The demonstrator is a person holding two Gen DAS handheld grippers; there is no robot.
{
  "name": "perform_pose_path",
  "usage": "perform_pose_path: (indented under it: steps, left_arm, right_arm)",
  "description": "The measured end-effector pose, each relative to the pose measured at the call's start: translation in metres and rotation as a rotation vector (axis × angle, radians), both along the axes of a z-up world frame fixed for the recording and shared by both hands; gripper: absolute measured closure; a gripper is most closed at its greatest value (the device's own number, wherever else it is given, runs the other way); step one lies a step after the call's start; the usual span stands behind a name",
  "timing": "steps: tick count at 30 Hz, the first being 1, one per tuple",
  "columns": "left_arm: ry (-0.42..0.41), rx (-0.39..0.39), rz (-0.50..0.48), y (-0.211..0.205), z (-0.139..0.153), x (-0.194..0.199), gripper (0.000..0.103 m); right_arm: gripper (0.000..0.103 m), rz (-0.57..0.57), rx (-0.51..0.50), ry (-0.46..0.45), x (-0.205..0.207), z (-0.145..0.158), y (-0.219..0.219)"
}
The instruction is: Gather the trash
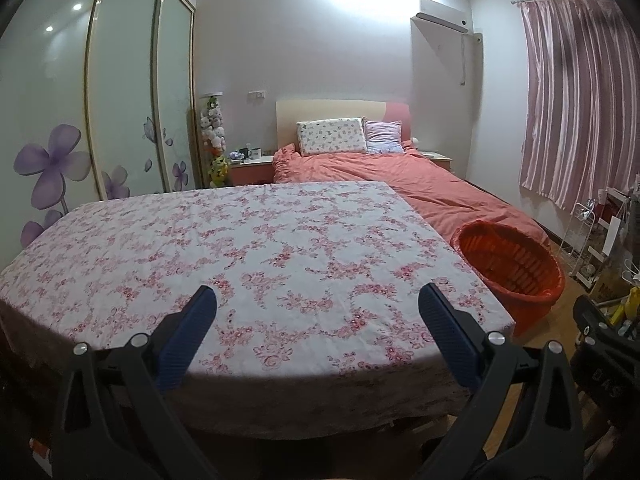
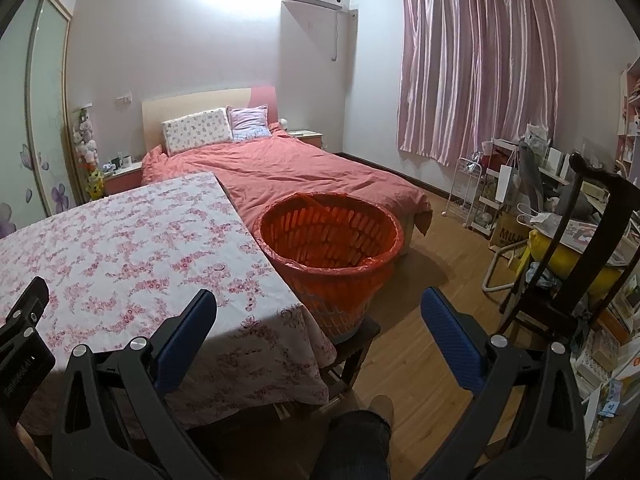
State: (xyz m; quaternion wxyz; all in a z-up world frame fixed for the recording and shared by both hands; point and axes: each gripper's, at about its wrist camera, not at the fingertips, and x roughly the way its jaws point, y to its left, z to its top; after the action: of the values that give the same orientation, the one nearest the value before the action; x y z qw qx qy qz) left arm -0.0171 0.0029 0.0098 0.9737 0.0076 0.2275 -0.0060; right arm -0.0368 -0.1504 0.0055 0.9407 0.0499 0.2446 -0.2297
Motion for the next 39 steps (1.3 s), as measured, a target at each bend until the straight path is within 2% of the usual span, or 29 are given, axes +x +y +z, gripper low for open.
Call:
perform_pose_path:
  steps: [39]
  left_arm:
    - [0.011,0.001,-0.006,-0.0035,-0.0022,0.0,0.004]
  right_arm:
    - [0.002,-0.005,0.003,0.0,-0.0006,0.0004,-0.0014]
